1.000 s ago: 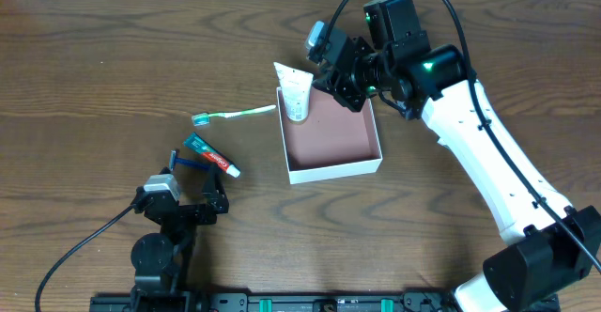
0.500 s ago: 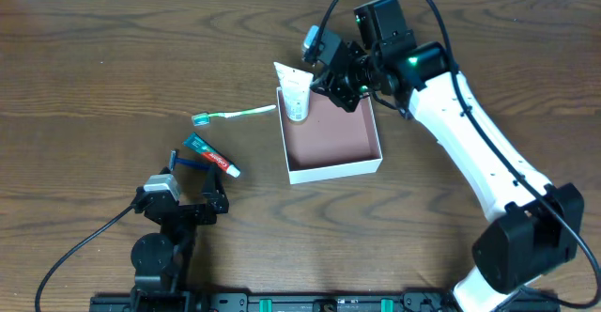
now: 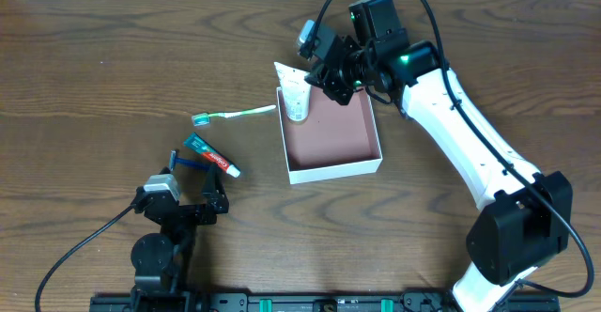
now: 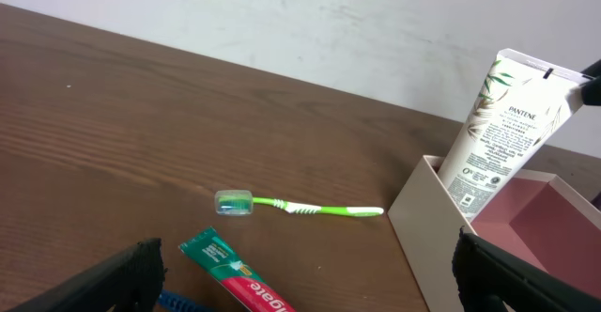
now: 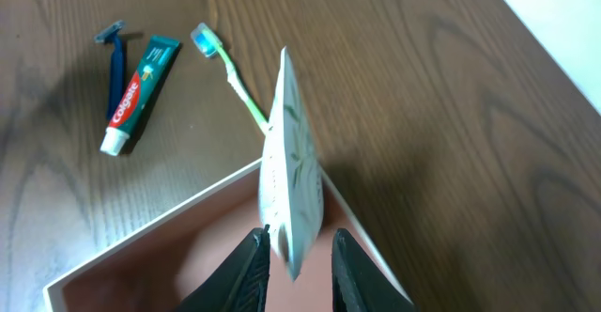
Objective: Pack container
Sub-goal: 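Lower the white tube upright into the box's left corner and release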
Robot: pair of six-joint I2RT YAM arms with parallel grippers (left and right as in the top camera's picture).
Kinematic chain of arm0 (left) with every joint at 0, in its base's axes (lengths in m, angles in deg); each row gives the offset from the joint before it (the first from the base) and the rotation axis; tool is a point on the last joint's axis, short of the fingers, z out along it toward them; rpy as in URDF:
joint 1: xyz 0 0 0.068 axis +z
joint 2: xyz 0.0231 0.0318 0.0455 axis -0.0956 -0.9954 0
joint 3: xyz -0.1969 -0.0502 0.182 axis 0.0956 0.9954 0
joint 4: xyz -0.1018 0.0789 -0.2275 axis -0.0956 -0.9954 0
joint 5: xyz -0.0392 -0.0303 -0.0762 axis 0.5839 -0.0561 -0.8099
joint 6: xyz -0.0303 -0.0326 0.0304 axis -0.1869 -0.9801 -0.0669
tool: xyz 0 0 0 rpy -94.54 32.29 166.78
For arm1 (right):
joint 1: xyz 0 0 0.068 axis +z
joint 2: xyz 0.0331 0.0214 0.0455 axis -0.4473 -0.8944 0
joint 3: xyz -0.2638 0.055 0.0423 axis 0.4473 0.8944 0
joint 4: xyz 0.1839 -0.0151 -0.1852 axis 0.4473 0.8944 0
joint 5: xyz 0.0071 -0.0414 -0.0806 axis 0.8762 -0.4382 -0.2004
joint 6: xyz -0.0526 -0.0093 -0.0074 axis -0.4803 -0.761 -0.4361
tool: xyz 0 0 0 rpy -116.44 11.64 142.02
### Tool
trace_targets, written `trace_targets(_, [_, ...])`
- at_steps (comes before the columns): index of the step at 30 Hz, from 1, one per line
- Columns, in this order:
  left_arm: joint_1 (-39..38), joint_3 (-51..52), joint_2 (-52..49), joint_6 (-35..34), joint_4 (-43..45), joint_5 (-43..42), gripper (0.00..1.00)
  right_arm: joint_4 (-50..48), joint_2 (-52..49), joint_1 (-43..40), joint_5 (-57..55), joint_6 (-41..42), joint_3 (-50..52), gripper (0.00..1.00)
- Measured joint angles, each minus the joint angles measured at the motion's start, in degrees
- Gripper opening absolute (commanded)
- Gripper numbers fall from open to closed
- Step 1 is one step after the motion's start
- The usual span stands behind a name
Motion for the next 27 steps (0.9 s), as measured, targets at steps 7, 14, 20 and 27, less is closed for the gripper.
trace_targets(7, [0.00,0.00,0.00,0.00,0.00,0.00,0.98,-1.07,-1.73,0.02,-1.77,0.00,0.00,0.23])
trace_targets(14, [0.00,0.00,0.00,0.00,0.00,0.00,0.98,-2.60,-2.56,0.00,-4.87,-0.17,0.00,0.25])
trace_targets(20, [0.00,0.00,0.00,0.00,0.00,0.00,0.98,-3.19,-2.56,0.02,-5.40,-0.22,0.00,0.26])
trace_targets(27, [0.00,0.00,0.00,0.00,0.00,0.00,0.98,-3.10,-2.56,0.02,-5.44,-0.07,0.00,0.33])
